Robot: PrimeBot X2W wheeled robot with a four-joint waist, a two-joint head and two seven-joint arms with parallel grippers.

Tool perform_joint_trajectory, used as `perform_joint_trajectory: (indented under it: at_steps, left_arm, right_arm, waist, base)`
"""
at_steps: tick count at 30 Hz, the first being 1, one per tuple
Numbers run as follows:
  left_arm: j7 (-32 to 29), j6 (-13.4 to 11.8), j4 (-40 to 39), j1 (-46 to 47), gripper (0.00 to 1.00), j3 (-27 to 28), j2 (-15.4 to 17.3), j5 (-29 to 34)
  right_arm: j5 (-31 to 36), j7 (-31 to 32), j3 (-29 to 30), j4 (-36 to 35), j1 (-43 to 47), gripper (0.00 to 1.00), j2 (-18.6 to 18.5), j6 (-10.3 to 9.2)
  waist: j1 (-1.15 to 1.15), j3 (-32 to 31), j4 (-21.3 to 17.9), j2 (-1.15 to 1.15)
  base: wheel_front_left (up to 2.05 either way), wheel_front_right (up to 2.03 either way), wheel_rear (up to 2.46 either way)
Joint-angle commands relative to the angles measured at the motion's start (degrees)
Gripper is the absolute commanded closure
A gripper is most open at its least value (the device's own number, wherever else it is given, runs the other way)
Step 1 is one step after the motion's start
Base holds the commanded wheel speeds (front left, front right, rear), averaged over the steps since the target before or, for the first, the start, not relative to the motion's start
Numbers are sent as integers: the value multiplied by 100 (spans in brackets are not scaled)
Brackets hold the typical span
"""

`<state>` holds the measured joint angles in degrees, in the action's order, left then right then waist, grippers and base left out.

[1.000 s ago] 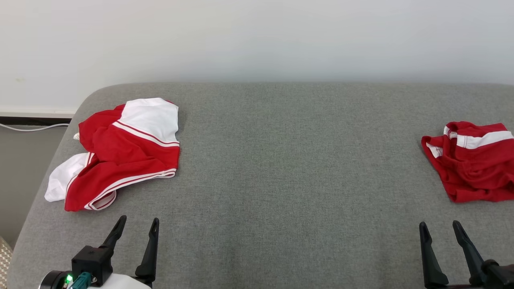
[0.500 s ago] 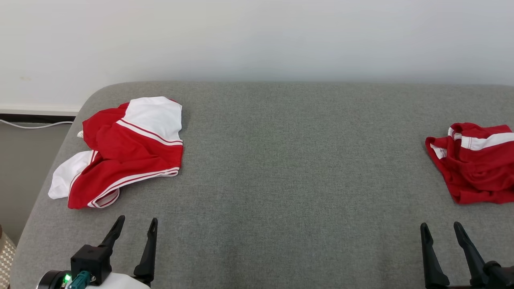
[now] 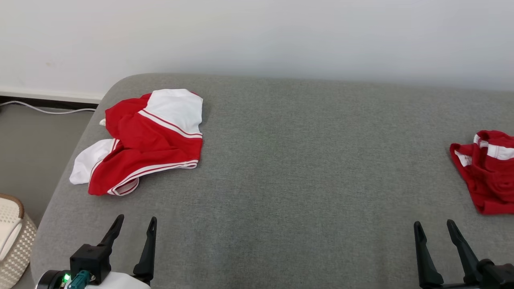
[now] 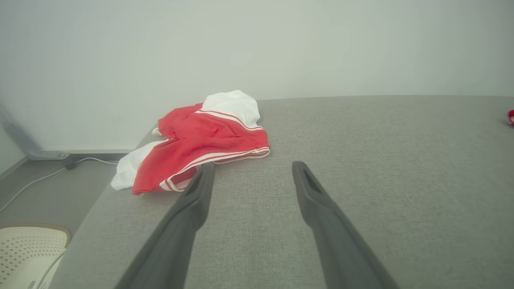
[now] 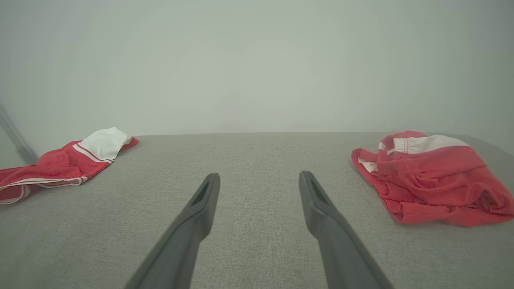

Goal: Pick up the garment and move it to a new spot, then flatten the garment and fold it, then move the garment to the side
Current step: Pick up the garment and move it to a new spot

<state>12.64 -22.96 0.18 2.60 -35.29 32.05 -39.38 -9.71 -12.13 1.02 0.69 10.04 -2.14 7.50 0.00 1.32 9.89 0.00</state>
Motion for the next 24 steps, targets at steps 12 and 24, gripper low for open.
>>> perform_joint_trajectory:
  at_steps: [12, 24]
  left_arm:
    - [136, -41, -18, 256, 0, 342, 44, -78]
    - [198, 98, 192, 216, 0, 533, -263, -297]
  right_arm:
    - [2, 40, -389, -125, -425, 0, -74, -1]
    - [-131, 21, -383, -24, -379, 0, -74, -1]
  waist:
    - [0, 112, 1230, 0]
    - [0, 63, 1765, 0]
  base:
    - [0, 0, 0]
    - [0, 0, 0]
